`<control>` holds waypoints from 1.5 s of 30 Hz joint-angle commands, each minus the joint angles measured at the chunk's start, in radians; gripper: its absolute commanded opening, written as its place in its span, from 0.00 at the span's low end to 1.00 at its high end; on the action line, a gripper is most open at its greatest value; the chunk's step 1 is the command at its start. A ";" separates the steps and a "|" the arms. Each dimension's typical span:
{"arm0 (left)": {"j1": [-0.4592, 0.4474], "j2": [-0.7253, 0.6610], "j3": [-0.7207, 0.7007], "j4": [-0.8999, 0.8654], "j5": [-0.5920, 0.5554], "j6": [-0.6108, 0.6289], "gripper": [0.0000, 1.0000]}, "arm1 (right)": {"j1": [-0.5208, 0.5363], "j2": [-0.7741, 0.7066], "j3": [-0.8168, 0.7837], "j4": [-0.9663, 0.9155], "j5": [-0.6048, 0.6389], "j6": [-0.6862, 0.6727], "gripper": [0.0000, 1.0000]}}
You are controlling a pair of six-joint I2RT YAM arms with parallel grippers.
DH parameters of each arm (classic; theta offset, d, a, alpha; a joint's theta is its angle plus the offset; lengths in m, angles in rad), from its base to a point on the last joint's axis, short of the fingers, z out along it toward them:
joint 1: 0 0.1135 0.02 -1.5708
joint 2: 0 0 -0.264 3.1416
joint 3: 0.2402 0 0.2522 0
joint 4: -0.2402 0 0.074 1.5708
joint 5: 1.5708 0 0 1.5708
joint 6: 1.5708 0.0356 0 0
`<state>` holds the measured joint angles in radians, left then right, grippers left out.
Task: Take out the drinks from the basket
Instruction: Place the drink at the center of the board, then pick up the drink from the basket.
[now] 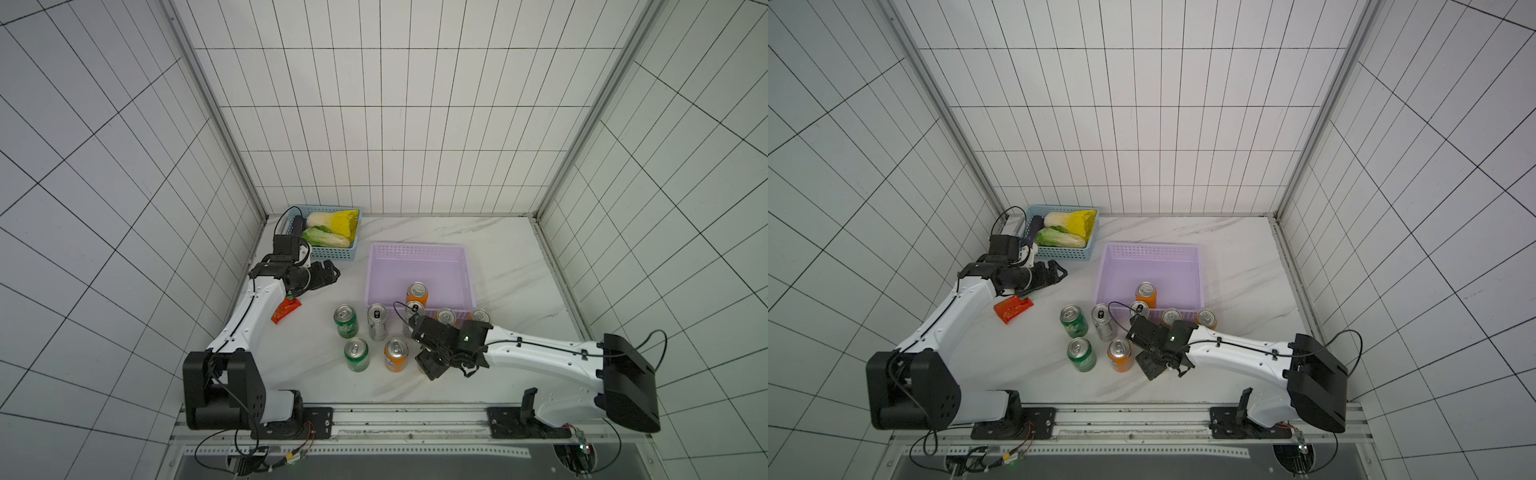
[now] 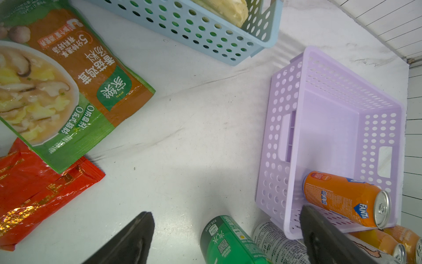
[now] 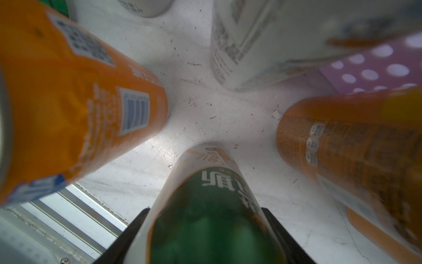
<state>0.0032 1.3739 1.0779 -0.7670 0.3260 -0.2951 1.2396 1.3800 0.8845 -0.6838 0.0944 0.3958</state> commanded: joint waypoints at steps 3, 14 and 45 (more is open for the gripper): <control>0.006 -0.006 0.001 0.005 -0.005 0.013 0.98 | 0.008 -0.014 -0.025 -0.006 0.047 -0.005 0.62; 0.006 -0.007 -0.001 0.004 -0.007 0.016 0.98 | 0.008 -0.084 -0.002 -0.023 0.025 0.001 0.79; 0.005 -0.014 0.000 0.003 0.000 0.020 0.98 | -0.270 0.014 0.676 -0.550 -0.043 -0.109 1.00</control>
<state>0.0032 1.3739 1.0779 -0.7673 0.3264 -0.2939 1.0019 1.3430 1.5116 -1.1603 0.0269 0.2813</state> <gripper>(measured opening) 0.978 0.995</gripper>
